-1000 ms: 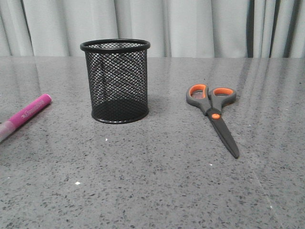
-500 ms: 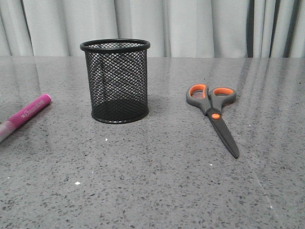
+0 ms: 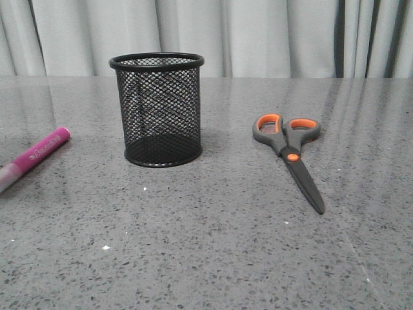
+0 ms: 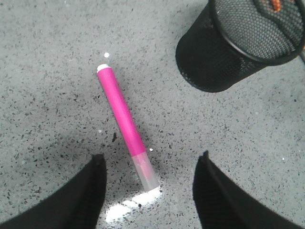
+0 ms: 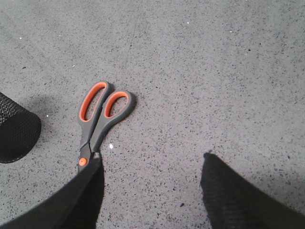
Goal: Put pen and scissors into bin
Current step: 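Move the left gripper down over the pink marker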
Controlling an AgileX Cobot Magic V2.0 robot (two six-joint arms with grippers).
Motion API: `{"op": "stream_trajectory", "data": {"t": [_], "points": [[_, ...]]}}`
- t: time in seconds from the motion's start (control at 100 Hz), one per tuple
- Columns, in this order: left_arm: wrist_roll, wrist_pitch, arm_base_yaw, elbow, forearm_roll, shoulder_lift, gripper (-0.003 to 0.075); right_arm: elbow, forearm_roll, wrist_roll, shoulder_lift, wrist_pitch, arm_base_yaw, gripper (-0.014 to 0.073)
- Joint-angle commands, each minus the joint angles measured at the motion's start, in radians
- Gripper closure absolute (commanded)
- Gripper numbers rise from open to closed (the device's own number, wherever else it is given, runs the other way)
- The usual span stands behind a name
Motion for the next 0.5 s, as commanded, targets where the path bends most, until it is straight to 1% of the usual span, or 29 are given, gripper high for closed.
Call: {"op": "stream_trajectory", "data": {"t": [0.0, 0.1, 0.22, 0.27, 0.38, 0.49], "points": [[-0.019, 0.011, -0.032, -0.069, -0.022, 0.021, 0.0361, -0.036, 0.017, -0.015, 0.003, -0.065, -0.005, 0.0194], [-0.07, 0.011, -0.107, -0.107, 0.039, 0.069, 0.0361, -0.036, 0.017, -0.015, 0.003, -0.065, -0.005, 0.0194], [-0.202, -0.018, -0.195, -0.146, 0.211, 0.131, 0.0361, -0.036, 0.017, -0.015, 0.003, -0.065, -0.005, 0.0194], [-0.24, -0.019, -0.229, -0.158, 0.255, 0.162, 0.0361, -0.036, 0.017, -0.015, 0.003, -0.065, -0.005, 0.0194], [-0.275, -0.026, -0.269, -0.169, 0.308, 0.221, 0.0361, -0.036, 0.017, -0.015, 0.003, -0.065, -0.005, 0.0194], [-0.301, -0.042, -0.274, -0.169, 0.338, 0.273, 0.0361, -0.036, 0.017, -0.015, 0.003, -0.062, -0.005, 0.0194]]}}
